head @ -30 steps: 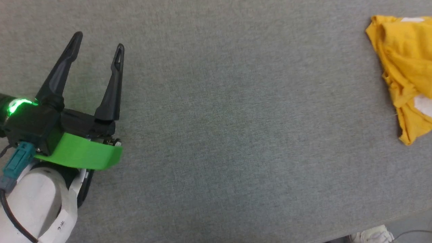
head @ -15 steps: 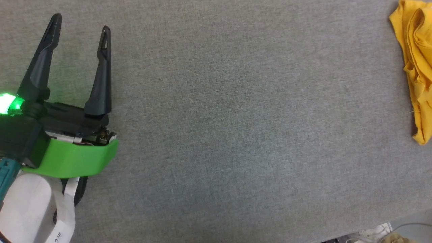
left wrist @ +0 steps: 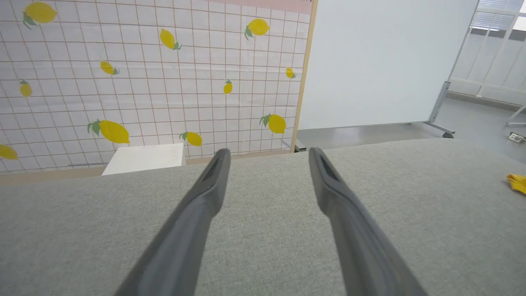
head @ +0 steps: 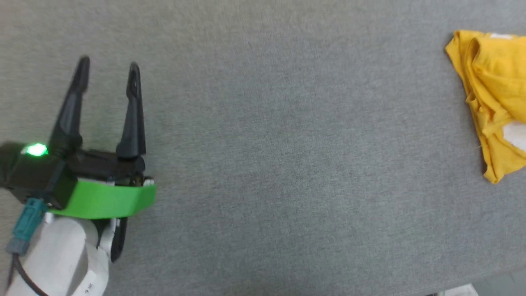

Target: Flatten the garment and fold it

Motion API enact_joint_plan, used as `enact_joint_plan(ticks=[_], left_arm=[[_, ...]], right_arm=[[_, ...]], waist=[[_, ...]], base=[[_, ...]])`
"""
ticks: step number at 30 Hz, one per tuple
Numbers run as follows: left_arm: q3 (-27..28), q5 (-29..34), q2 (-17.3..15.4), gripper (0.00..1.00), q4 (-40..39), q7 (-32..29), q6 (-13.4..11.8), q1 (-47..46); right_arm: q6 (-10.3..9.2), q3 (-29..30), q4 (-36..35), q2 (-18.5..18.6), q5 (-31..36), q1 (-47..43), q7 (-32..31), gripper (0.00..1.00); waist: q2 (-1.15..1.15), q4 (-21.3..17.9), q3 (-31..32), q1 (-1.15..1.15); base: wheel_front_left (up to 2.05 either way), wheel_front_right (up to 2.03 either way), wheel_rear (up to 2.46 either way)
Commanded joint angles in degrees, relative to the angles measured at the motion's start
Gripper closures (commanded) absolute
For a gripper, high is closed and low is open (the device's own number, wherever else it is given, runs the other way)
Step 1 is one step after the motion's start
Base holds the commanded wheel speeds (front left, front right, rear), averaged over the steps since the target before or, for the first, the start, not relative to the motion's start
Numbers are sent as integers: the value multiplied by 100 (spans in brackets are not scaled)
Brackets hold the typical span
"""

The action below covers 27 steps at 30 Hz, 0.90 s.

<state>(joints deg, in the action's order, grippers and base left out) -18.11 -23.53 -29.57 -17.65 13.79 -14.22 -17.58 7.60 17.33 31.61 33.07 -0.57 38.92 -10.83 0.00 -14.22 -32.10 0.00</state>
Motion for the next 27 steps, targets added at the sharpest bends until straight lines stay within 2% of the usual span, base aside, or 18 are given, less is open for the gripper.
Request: enact_joint_plan(ticks=[1, 7, 15, 22, 27], left_arm=[[22, -71, 78, 0, 79, 49, 2, 135], [60, -286, 358, 0, 418, 107, 133, 638], [107, -463, 505, 0, 688, 116, 235, 1120], [69, -413, 600, 0, 828, 118, 181, 1328], [153, -365, 867, 0, 905, 119, 214, 1550]], right_arm=[[-11, -26, -82, -162, -73, -182, 108, 0], [-11, -133, -695, -850, -556, -906, 366, 0], [-11, -406, -2340, -1896, -935, -2057, 317, 0], [-11, -512, -3467, -2462, -565, -2862, 399, 0], [-11, -493, -3948, -2745, 181, -3457, 768, 0]], waist=[[0, 240, 626, 0], [0, 513, 1464, 0], [0, 834, 2177, 0], [0, 1029, 2440, 0], [0, 1139, 2524, 0]], base=[[0, 0, 0], [0, 0, 0], [0, 0, 0], [0, 0, 0], [0, 0, 0]])
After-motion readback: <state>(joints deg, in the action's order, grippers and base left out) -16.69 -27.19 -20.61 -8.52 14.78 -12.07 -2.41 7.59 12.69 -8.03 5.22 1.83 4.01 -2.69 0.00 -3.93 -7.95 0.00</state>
